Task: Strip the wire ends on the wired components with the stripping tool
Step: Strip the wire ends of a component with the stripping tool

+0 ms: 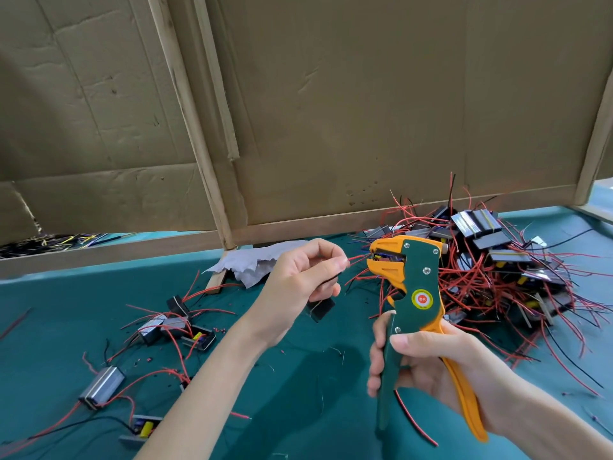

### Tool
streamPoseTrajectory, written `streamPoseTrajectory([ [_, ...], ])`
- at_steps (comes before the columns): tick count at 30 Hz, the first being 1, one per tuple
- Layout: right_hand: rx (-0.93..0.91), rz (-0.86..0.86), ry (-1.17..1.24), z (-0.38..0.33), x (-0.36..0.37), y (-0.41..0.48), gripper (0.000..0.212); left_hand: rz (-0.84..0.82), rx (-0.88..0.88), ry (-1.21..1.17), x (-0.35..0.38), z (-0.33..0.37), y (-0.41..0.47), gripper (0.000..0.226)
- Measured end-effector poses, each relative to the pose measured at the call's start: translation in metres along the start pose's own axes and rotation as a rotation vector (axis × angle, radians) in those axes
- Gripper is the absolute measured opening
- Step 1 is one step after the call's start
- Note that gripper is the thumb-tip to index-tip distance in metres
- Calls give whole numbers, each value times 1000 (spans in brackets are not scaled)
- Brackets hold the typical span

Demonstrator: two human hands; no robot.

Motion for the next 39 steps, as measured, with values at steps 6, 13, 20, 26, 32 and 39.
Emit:
streamPoseTrajectory([
  [6, 4, -60, -7, 0, 4, -2, 20, -29, -3, 9, 5, 4, -2, 15],
  [13, 7, -86, -39, 2, 6, -2, 17, -41, -14, 73, 4, 8, -3, 12],
  [20, 10, -87, -84, 2, 6, -4, 17, -83, -37, 102, 5, 10, -4, 12],
  [26, 29, -9, -205, 2, 1, -9, 23, -137, -56, 131, 2, 15, -5, 17],
  [32, -57, 233, -271, 10, -2, -10, 40, -184, -134, 183, 0, 7, -6, 12],
  [39, 17, 88, 154, 23, 2, 5, 42, 65, -47, 475, -13, 6, 16, 19],
])
Point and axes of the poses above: each hand's wrist, its own y-axis towards the middle knuckle, its own x-axis out of the palm, z = x × y, the point moved 7 cm from there along y, towards the middle knuckle, and after that the axes turned 1 degree about x, right-handed, at the moved point
